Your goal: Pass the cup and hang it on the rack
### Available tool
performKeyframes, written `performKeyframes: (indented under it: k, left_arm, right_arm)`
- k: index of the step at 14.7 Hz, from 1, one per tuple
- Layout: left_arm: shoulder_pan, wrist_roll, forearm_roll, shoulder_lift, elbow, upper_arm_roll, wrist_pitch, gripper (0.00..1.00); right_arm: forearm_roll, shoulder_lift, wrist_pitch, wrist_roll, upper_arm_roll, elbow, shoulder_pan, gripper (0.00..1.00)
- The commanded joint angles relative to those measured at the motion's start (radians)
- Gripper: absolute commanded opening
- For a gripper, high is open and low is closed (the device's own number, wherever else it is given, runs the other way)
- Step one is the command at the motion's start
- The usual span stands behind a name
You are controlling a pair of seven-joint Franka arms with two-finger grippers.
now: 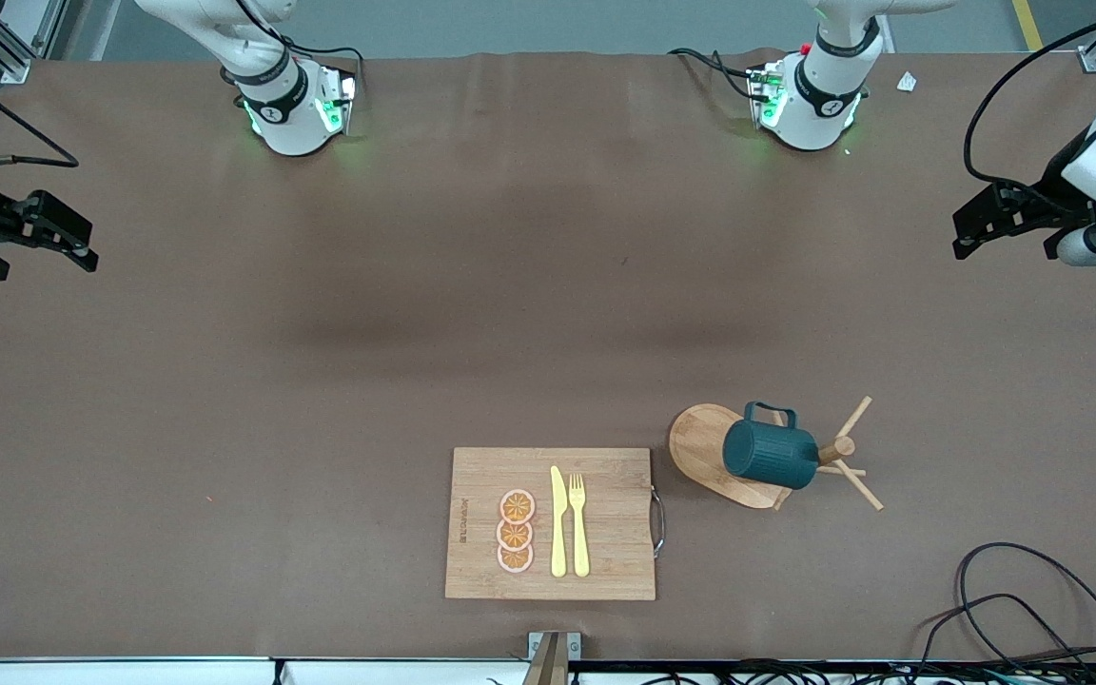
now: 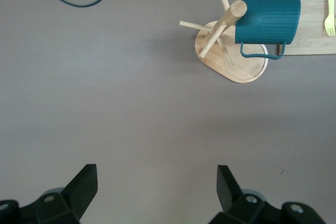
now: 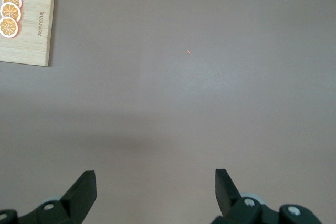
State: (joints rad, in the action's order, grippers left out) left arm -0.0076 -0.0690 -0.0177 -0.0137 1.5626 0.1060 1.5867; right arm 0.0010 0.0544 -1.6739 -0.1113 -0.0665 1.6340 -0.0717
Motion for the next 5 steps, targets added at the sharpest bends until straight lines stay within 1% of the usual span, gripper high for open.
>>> performKeyframes:
  k: [1, 5]
  left_arm:
    - [-0.003, 0.022, 0.019, -0.02, 0.011, -0.005, 0.016, 1.0]
    - [-0.002, 0.017, 0.019, -0.017, -0.019, -0.005, 0.018, 1.0]
  right_arm:
    - [0.004, -0.001, 0.008, -0.016, 0.002, -0.008, -0.002, 1.0]
    - [0.004, -0.001, 0.008, -0.018, 0.004, -0.008, -0.002, 1.0]
